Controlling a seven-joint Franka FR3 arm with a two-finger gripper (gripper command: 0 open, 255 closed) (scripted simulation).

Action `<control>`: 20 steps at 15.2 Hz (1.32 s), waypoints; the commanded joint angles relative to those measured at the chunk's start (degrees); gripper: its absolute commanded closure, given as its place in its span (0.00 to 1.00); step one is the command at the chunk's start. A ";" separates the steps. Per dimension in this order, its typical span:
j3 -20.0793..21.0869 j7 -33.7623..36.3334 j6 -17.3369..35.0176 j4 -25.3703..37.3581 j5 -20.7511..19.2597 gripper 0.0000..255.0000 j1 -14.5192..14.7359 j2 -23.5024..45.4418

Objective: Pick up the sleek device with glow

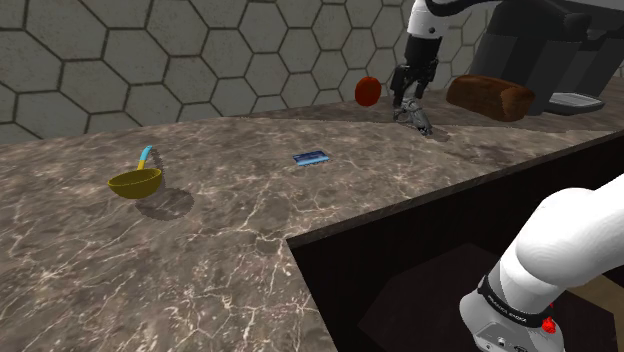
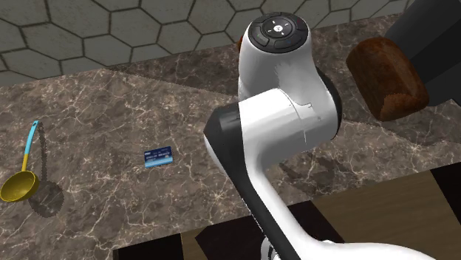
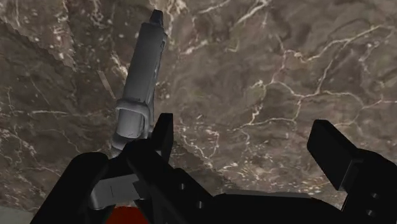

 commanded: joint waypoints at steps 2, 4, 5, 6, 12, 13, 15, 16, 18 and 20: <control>-1.95 0.43 0.78 2.80 -1.12 0.00 -1.87 4.22; -3.27 0.66 1.05 4.93 -1.71 0.00 -3.04 7.02; -3.93 0.77 1.15 6.05 -1.96 0.00 -3.63 8.43; -4.59 0.86 1.23 7.19 -2.19 0.00 -4.21 9.84; -5.26 1.29 5.10 3.95 -2.53 0.00 -4.76 10.64; -5.29 1.36 5.87 3.16 -2.56 0.00 -4.77 10.61; -5.34 1.47 7.07 1.91 -2.62 0.00 -4.80 10.58; -5.34 1.46 7.07 1.92 -2.62 0.00 -4.80 10.59; -5.35 1.46 7.11 1.79 -2.64 1.00 -4.81 10.48; -5.35 1.45 7.10 1.82 -2.64 1.00 -4.81 10.51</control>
